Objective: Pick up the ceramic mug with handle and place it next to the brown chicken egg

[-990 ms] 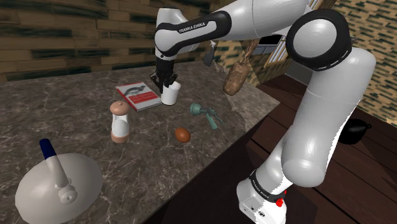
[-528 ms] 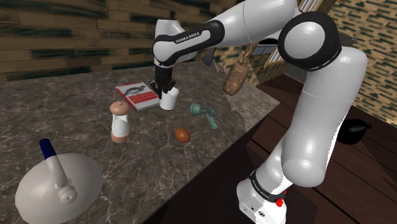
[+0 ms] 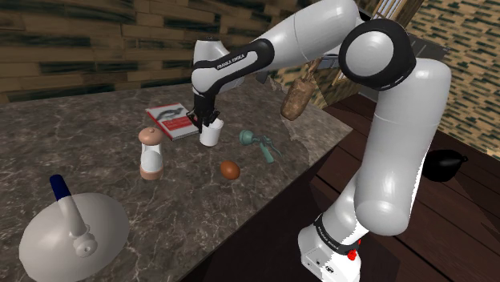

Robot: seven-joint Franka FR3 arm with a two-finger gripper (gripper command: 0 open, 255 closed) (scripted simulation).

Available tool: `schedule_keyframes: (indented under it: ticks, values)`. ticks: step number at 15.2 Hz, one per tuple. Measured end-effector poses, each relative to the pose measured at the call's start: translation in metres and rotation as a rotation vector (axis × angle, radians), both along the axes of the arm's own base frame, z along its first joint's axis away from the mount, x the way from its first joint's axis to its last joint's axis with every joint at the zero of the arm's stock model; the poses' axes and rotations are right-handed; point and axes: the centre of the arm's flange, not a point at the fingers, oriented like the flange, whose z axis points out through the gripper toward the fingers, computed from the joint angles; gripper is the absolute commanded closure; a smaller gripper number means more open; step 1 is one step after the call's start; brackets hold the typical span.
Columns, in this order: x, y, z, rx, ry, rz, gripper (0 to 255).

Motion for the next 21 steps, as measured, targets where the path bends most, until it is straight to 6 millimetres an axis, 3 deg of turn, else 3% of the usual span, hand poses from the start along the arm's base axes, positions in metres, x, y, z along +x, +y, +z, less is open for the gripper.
schedule_keyframes:
  ticks: [8,9,15,19,21]
  values:
    - [0.0,-0.001,-0.01,0.0,0.0,0.0,255]
    - [0.0,0.0,-0.01,0.0,-0.001,0.0,0]
    - [0.0,0.0,-0.01,0.0,-0.001,0.0,0]
    - [0.003,0.001,0.028,0.0,-0.002,0.0,0]
    - [0.004,0.003,0.037,0.0,-0.002,0.0,0]
